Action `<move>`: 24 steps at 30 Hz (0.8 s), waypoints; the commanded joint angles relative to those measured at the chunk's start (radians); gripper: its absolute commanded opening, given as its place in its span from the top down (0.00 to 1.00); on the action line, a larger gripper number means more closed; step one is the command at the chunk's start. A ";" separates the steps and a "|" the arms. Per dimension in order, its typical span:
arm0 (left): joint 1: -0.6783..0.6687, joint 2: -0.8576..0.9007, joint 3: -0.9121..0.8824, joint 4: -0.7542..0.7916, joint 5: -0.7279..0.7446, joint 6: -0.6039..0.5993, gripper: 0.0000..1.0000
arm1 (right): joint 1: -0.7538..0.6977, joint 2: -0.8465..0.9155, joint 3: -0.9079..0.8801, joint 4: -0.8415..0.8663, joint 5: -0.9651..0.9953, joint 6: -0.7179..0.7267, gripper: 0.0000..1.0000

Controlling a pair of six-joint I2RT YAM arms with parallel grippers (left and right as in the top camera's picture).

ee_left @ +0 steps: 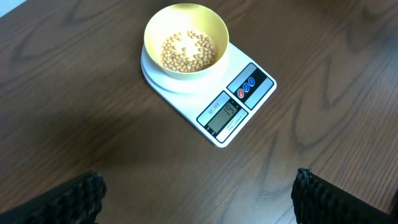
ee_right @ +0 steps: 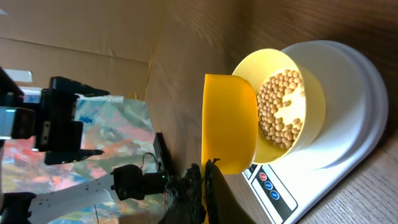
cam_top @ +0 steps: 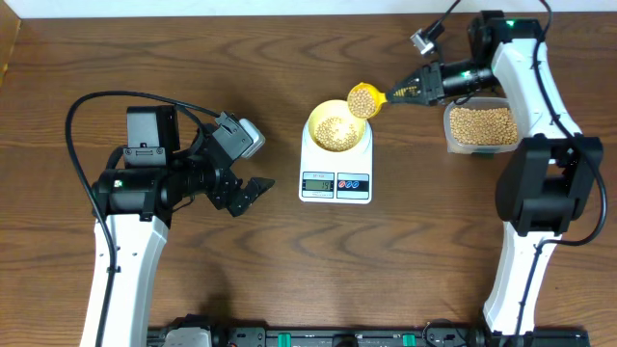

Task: Scoop item into bowl and weigh 50g on scale
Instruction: 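Carry the filled scoop left over the yellow bowl, then tilt the scoop and pour soybeans gradually into the bowl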

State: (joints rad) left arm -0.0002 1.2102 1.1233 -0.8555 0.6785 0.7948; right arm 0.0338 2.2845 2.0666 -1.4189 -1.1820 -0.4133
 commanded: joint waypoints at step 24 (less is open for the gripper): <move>0.006 0.000 0.005 0.000 0.009 0.016 0.02 | 0.166 0.018 0.159 0.041 0.351 0.109 0.99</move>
State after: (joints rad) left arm 0.0002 1.2102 1.1233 -0.8555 0.6785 0.7944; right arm 0.1802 2.2845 2.1731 -1.3678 -0.8852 -0.2951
